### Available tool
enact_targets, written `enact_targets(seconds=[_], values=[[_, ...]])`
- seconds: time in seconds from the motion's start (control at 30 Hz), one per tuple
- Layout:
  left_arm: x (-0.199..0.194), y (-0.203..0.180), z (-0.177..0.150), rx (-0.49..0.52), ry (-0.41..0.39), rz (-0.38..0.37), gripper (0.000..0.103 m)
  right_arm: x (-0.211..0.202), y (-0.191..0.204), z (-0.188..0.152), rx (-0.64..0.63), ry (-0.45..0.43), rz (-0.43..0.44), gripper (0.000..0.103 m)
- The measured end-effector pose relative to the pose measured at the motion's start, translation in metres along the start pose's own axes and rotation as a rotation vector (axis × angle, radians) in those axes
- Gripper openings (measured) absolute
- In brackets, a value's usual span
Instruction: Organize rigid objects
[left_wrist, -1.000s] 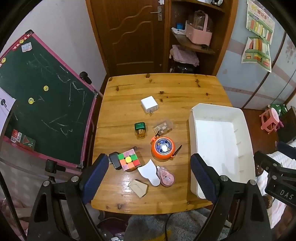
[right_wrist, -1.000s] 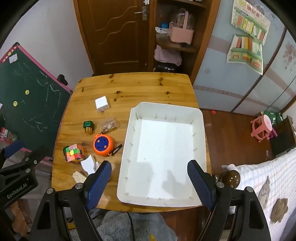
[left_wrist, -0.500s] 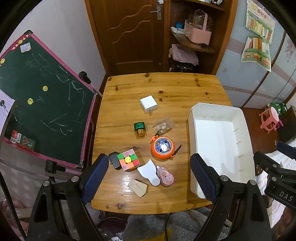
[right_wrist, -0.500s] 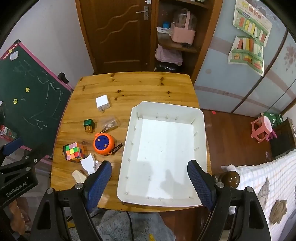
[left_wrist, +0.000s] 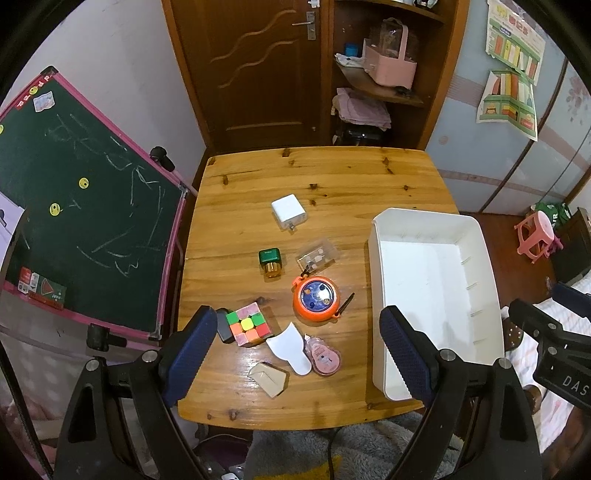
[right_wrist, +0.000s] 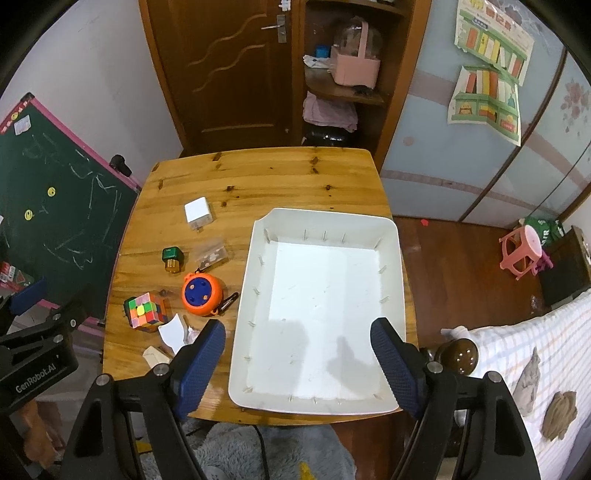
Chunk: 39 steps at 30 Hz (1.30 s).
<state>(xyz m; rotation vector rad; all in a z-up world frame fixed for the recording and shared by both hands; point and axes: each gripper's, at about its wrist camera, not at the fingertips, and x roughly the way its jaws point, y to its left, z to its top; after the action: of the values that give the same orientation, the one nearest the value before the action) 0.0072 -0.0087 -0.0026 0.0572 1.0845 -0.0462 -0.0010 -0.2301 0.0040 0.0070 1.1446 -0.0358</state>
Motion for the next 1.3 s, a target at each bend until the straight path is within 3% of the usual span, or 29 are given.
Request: enact_targets(seconds=[0.73, 1.3], values=[[0.002, -0.009, 0.002, 0.014, 0.008, -0.003, 0.091, -0.003, -0.014, -0.001, 0.026, -0.009, -0.005, 0.081], [0.001, -0.006, -0.002, 0.006, 0.018, -0.018, 0.091, -0.012, -0.008, 0.001, 0.014, -0.077, -0.002, 0.078]])
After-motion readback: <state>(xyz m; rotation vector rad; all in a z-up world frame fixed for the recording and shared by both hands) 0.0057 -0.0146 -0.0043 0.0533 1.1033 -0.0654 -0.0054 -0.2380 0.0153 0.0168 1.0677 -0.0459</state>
